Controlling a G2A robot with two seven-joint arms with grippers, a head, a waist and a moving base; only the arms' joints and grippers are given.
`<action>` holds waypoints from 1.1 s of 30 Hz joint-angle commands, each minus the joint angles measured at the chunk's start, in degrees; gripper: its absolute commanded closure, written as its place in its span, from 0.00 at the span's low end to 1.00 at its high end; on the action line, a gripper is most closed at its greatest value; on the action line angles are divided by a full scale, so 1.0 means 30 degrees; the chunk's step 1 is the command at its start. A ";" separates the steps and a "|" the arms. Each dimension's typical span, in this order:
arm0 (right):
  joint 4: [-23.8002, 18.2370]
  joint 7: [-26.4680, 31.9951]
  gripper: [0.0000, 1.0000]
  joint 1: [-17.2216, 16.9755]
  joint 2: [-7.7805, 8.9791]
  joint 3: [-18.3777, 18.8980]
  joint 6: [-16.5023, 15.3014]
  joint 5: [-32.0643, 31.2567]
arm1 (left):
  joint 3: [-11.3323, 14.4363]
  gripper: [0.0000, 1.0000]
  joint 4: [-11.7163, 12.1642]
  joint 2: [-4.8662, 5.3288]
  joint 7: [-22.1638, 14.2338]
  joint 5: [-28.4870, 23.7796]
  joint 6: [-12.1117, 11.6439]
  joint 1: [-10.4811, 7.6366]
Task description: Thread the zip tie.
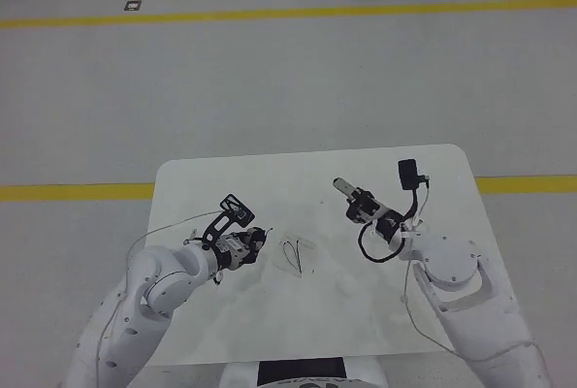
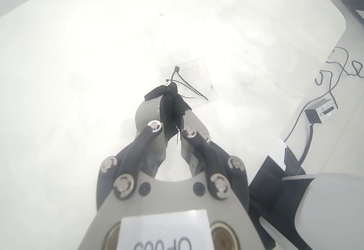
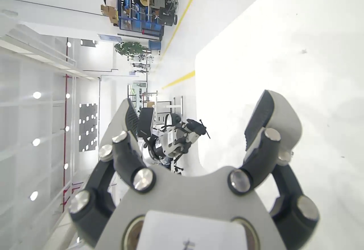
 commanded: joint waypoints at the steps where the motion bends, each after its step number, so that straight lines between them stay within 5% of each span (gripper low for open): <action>1: 0.0000 0.0001 0.00 0.0000 0.0000 0.0000 0.0001 -0.0001 | 0.0000 1.00 0.0000 0.0000 0.0000 0.0000 0.0000 0.0000; 5: 0.0077 0.0149 0.00 -0.0052 -0.0009 -0.0084 0.0001 0.0181 | 0.0000 1.00 0.0000 0.0000 0.0000 0.0000 0.0000 0.0000; 11: 0.2785 0.5881 0.00 0.0942 0.0204 -0.0652 0.0001 0.1807 | 0.0000 1.00 0.0000 0.0000 0.0000 0.0000 0.0000 0.0000; 17: 0.5888 1.0310 0.00 0.3488 0.0305 -0.2550 0.0001 0.2899 | 0.0000 1.00 0.0000 0.0000 0.0000 0.0000 0.0000 0.0000; 21: 0.7450 1.0749 0.00 0.4979 0.0179 -0.3995 0.0001 0.4478 | 0.0000 1.00 0.0000 0.0000 0.0000 0.0000 0.0000 0.0000; 33: 0.7708 0.9725 0.00 0.4798 0.0099 -0.4125 0.0001 0.5193 | 0.0346 1.00 -0.0070 0.0027 0.0299 0.1031 0.0083 -0.0069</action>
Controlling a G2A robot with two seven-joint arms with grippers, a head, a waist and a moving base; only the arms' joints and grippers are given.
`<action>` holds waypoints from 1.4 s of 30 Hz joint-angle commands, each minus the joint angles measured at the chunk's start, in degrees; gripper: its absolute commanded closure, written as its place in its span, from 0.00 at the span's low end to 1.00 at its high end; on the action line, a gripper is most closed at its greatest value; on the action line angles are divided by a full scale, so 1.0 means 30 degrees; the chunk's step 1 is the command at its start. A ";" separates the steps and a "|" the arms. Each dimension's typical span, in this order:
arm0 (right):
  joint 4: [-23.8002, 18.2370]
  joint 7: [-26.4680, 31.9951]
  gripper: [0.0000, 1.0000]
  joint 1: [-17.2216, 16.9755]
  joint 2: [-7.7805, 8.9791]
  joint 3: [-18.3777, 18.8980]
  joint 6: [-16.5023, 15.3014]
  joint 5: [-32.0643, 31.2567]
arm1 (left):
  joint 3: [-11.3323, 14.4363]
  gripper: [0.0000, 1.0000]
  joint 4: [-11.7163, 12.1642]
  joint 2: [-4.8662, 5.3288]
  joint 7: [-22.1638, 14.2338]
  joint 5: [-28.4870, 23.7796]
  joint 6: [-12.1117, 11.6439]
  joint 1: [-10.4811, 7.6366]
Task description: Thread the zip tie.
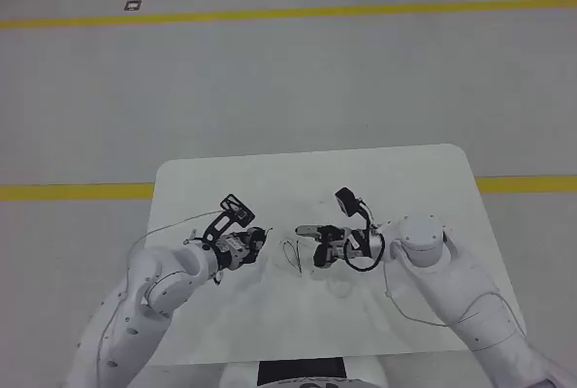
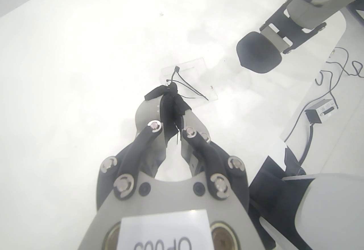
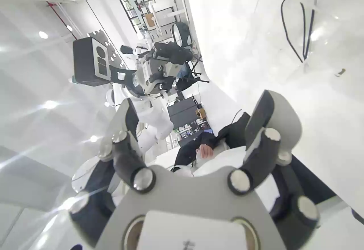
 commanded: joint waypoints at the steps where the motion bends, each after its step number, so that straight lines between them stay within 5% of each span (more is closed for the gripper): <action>1: 0.0562 -0.0418 0.00 0.0063 -0.0048 -0.0144 0.0009 0.0685 | 0.0259 1.00 -0.0181 0.0038 0.0150 0.0833 -0.0077 -0.0015; 11: 0.3614 -0.1868 0.00 0.2447 -0.0209 -0.2651 0.0009 0.4474 | 0.1500 1.00 -0.1093 0.0702 0.1217 0.4421 -0.0077 0.0310; 16: 0.3963 -0.2128 0.00 0.3006 -0.0103 -0.3501 0.0009 0.5133 | 0.2075 1.00 -0.1240 0.1066 0.2162 0.5275 -0.0077 0.0306; 42: 0.4257 -0.3399 0.00 0.3138 -0.0428 -0.4358 0.0009 0.7086 | 0.2885 1.00 -0.1075 0.1180 0.2963 0.6126 -0.0077 -0.0017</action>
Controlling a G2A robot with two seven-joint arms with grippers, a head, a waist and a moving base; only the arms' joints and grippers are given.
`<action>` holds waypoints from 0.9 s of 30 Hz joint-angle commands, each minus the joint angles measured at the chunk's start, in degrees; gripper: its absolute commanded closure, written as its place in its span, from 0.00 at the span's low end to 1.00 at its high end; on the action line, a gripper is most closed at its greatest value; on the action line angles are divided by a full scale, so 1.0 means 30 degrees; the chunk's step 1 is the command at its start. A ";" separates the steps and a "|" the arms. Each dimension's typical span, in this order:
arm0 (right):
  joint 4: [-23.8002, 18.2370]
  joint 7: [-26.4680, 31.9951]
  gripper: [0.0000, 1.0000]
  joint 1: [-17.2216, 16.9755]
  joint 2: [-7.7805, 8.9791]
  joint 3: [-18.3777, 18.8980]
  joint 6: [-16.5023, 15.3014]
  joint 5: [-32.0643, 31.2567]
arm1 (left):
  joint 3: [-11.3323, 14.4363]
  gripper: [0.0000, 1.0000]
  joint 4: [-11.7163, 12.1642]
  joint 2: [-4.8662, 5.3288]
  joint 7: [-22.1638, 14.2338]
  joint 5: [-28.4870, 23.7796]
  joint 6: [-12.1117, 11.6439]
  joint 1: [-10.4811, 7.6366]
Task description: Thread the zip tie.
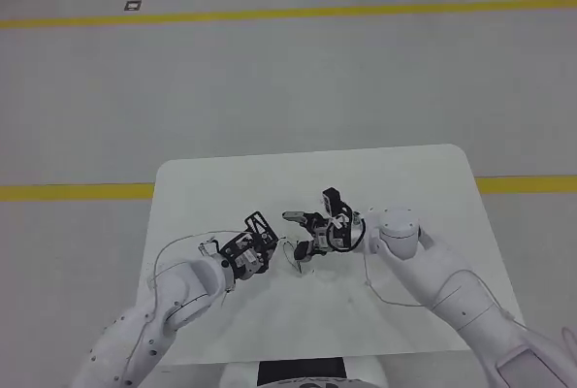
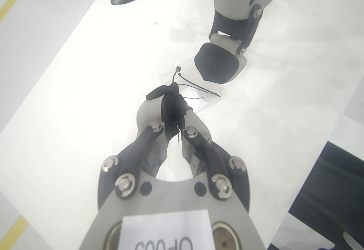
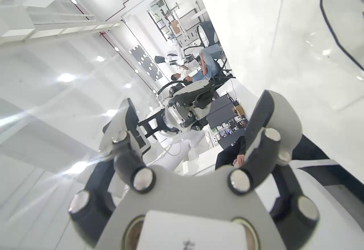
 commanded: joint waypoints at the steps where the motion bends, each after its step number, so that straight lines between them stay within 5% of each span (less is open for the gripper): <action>1: -0.0044 -0.0396 0.00 -0.0108 -0.0026 0.0003 0.0002 0.0172 | 0.0000 1.00 0.0000 0.0000 0.0000 0.0000 0.0000 0.0000; 5: -0.0103 -0.0581 0.00 -0.0154 -0.0026 0.0062 0.0002 0.0496 | 0.0000 1.00 0.0000 0.0000 0.0000 0.0000 0.0000 0.0000; 6: -0.0144 -0.0637 0.36 -0.0162 -0.0019 0.0058 0.0002 0.0516 | 0.0000 1.00 0.0000 0.0000 0.0000 0.0000 0.0000 0.0000; 7: -0.0195 -0.0655 0.60 -0.0176 -0.0013 0.0044 0.0002 0.0536 | 0.0000 1.00 0.0000 0.0000 0.0000 0.0000 0.0000 0.0000; 12: -0.0426 -0.0801 0.93 -0.0255 0.0037 -0.0004 0.0002 0.0505 | 0.0000 1.00 0.0000 0.0000 0.0000 0.0000 0.0000 0.0000; 15: -0.0476 -0.0882 1.00 -0.0278 0.0072 -0.0082 0.0002 0.0460 | 0.0000 1.00 0.0000 0.0000 0.0000 0.0000 0.0000 0.0000; 27: -0.0692 -0.1321 1.00 -0.0298 0.0301 -0.0251 0.0002 0.0601 | 0.0000 1.00 0.0000 0.0000 0.0000 0.0000 0.0000 0.0000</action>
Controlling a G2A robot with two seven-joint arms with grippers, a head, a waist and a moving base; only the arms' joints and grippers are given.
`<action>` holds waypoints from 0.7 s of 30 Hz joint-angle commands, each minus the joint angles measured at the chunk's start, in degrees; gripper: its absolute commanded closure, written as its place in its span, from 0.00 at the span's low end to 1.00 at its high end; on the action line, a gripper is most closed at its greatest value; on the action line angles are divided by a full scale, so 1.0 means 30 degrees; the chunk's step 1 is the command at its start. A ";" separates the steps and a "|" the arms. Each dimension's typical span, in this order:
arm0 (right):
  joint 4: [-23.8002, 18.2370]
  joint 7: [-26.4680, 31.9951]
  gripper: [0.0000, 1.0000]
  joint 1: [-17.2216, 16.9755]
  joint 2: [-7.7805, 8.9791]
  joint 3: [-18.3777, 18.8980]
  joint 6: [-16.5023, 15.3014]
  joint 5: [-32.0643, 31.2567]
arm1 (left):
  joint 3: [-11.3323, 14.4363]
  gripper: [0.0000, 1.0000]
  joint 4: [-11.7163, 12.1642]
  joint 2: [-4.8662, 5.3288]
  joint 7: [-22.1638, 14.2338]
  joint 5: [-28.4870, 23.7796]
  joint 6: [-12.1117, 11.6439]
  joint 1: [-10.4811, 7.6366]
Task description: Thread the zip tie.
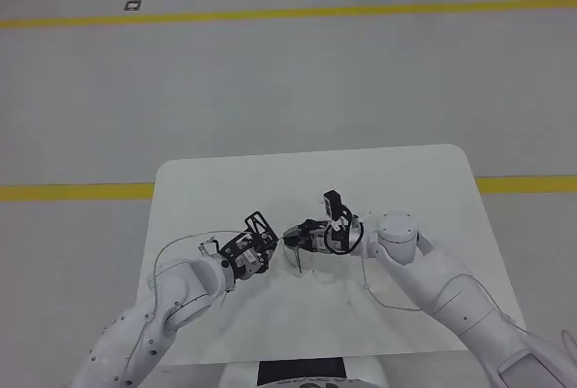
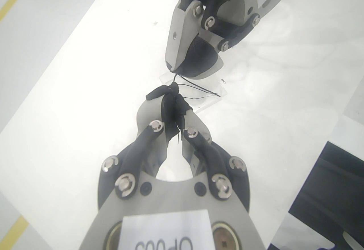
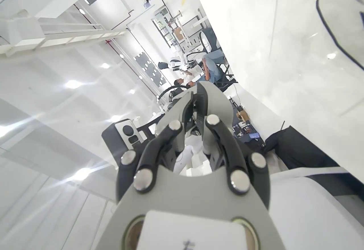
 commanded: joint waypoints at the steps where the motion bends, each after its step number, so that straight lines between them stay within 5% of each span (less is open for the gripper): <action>1: -0.0087 -0.0104 1.00 -0.0026 0.0056 -0.0020 0.0000 -0.0054 | 0.0000 1.00 0.0000 0.0000 0.0000 0.0000 0.0000 0.0000; 5: -0.0273 -0.0191 1.00 -0.0064 0.0169 -0.0080 0.0000 -0.0032 | 0.0000 1.00 0.0000 0.0000 0.0000 0.0000 0.0000 0.0000; 9: -0.0388 -0.0234 0.82 -0.0053 0.0267 -0.0208 0.0000 0.0008 | 0.0000 1.00 0.0000 0.0000 0.0000 0.0000 0.0000 0.0000; 21: -0.0638 -0.0519 0.86 0.0096 0.0482 -0.0545 0.0000 0.0332 | 0.0000 1.00 0.0000 0.0000 0.0000 0.0000 0.0000 0.0000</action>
